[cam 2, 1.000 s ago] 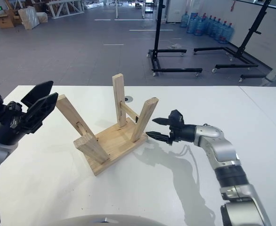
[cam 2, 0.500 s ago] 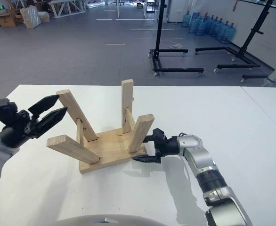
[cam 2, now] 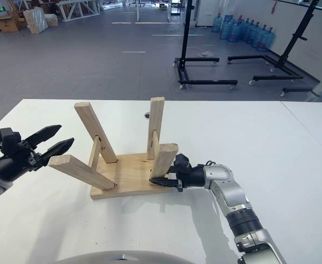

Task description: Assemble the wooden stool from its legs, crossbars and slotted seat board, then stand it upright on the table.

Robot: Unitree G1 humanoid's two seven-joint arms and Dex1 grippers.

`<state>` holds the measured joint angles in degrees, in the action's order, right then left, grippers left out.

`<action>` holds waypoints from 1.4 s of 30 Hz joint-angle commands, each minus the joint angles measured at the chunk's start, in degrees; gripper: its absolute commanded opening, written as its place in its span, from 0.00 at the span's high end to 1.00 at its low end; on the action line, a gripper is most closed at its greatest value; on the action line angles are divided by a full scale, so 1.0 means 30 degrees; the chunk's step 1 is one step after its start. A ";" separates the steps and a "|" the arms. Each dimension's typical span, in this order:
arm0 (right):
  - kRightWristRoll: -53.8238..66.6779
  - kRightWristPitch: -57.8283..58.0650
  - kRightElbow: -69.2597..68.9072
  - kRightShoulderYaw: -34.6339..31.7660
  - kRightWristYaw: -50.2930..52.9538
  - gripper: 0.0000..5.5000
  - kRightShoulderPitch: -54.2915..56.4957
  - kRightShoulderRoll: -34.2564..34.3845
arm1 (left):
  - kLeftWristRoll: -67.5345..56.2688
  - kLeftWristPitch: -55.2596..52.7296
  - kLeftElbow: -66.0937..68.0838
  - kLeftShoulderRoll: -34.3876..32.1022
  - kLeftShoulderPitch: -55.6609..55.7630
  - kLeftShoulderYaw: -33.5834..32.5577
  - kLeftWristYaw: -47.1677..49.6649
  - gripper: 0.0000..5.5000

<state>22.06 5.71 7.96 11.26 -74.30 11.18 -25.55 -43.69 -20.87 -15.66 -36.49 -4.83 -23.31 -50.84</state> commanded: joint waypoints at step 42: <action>1.0766 2.6272 0.3063 -0.7229 0.5304 0.54 0.4783 -0.2731 | 0.0009 0.1260 -0.0641 0.1066 -0.3560 -0.1859 -0.0238 0.26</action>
<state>53.62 83.62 18.60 -8.80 -59.10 26.34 -32.36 -44.42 -17.56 -17.68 -32.10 -15.18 -28.43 -51.16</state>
